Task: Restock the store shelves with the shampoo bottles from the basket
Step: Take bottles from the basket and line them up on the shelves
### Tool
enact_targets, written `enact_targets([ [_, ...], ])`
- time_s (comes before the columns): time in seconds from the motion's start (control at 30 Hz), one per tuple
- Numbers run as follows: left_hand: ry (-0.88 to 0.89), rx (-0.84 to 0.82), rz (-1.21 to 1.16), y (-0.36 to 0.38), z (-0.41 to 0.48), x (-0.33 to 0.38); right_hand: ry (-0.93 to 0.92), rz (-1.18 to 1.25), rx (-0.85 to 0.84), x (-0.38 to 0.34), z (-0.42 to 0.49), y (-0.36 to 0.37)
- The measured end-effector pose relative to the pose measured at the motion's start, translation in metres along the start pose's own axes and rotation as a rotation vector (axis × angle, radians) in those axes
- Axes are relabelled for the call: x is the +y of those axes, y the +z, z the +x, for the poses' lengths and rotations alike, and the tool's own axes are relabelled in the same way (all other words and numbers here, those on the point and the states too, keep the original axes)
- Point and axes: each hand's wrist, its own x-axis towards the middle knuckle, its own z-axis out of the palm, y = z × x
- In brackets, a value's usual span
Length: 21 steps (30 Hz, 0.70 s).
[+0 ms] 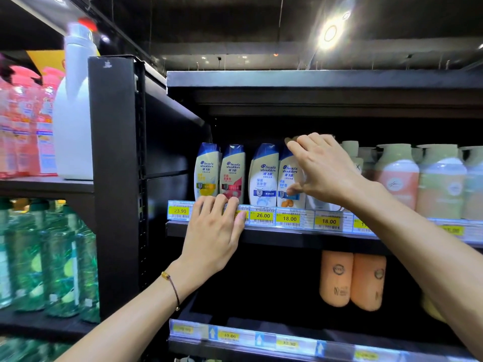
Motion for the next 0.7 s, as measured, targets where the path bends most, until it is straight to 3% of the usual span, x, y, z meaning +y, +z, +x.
enact_targets([
  [0.17, 0.010, -0.015, -0.004, -0.005, 0.003, 0.000, 0.031, 0.141, 0.042, -0.006, -0.015, -0.008],
  [0.3, 0.061, -0.136, -0.011, -0.019, 0.007, -0.006, 0.072, 0.253, 0.052, -0.034, -0.038, -0.017],
  [0.5, 0.002, -0.204, -0.072, -0.055, -0.011, -0.018, 0.155, 0.297, -0.043, -0.100, -0.086, -0.033],
  [0.7, -0.042, -0.309, -0.101, -0.098, -0.103, -0.036, 0.291, 0.299, -0.177, -0.181, -0.149, -0.056],
])
